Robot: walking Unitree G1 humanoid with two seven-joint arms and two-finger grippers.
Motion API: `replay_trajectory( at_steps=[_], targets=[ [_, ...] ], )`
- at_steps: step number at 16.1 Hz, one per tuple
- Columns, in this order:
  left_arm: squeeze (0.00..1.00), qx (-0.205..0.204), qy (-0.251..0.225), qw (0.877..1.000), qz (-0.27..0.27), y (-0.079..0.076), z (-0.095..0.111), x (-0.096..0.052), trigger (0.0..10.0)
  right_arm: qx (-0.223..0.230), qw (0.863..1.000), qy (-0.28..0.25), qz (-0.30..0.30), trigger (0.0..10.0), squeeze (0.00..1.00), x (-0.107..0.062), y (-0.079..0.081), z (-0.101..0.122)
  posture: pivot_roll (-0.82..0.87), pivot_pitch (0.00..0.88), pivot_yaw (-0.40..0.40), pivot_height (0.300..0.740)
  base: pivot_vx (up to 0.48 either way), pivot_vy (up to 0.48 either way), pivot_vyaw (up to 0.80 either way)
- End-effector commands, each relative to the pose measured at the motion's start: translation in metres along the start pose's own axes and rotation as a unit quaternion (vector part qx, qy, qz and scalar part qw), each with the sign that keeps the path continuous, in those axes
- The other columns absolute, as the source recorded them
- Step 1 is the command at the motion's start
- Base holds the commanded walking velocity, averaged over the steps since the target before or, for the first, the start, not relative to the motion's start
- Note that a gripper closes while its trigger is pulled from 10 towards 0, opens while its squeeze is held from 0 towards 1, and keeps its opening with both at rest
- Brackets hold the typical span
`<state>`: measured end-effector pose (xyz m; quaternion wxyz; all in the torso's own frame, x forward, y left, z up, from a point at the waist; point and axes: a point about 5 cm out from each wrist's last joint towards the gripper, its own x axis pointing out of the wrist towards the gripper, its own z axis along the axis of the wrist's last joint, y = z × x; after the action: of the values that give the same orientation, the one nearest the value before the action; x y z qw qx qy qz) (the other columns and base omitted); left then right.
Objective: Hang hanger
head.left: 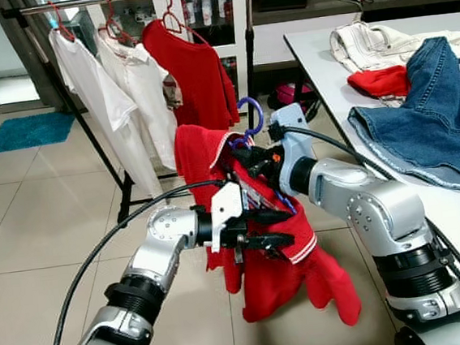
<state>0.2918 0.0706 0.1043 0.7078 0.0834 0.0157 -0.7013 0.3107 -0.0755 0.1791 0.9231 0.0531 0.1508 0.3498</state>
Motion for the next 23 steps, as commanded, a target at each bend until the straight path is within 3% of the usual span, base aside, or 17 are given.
replay_trajectory(
  at_steps=[1, 9, 13, 18, 21, 22, 23],
  targets=[
    [0.0, -0.002, 0.007, 1.0, -0.005, -0.001, -0.002, 0.0, 0.0, -0.01, 1.0, -0.017, 0.012, 10.0, 0.0, -0.002, 0.006, 0.009, -0.1, 0.0, 0.075, 0.74, 0.0, 0.0, 0.0],
    [0.0, -0.003, 0.007, 1.0, 0.012, 0.003, -0.003, 0.003, 0.0, -0.008, 1.0, -0.017, 0.008, 10.0, 0.0, -0.003, 0.005, 0.008, -0.1, 0.0, 0.084, 0.74, 0.0, 0.0, 0.0],
    [0.0, -0.007, -0.044, 0.998, 0.037, 0.006, 0.011, 0.002, 0.0, -0.023, 0.999, -0.012, -0.024, 10.0, 0.0, -0.002, -0.003, 0.005, -0.1, 0.0, 0.087, 0.74, 0.0, 0.0, 0.0],
    [0.0, 0.017, -0.097, 0.99, 0.106, 0.009, 0.031, -0.015, 0.0, -0.043, 0.998, 0.012, -0.051, 10.0, 0.0, -0.002, -0.013, -0.007, -0.09, 0.0, 0.075, 0.74, 0.0, 0.0, 0.0],
    [0.0, 0.021, -0.073, 0.988, 0.136, 0.006, 0.029, -0.025, 0.0, -0.046, 0.997, 0.015, -0.053, 10.0, 0.0, -0.001, -0.014, -0.009, -0.09, 0.0, 0.076, 0.74, 0.0, 0.0, 0.0],
    [0.0, 0.024, -0.011, 0.989, 0.147, 0.003, 0.014, -0.03, 0.0, -0.046, 0.997, 0.015, -0.055, 10.0, 0.0, -0.001, -0.015, -0.009, -0.09, 0.0, 0.073, 0.74, 0.0, 0.0, 0.0],
    [0.0, 0.028, 0.01, 0.988, 0.149, 0.002, 0.009, -0.031, 0.0, -0.046, 0.997, 0.015, -0.055, 10.0, 0.0, -0.001, -0.016, -0.009, -0.09, 0.0, 0.073, 0.74, 0.0, 0.0, 0.0]
  ],
)
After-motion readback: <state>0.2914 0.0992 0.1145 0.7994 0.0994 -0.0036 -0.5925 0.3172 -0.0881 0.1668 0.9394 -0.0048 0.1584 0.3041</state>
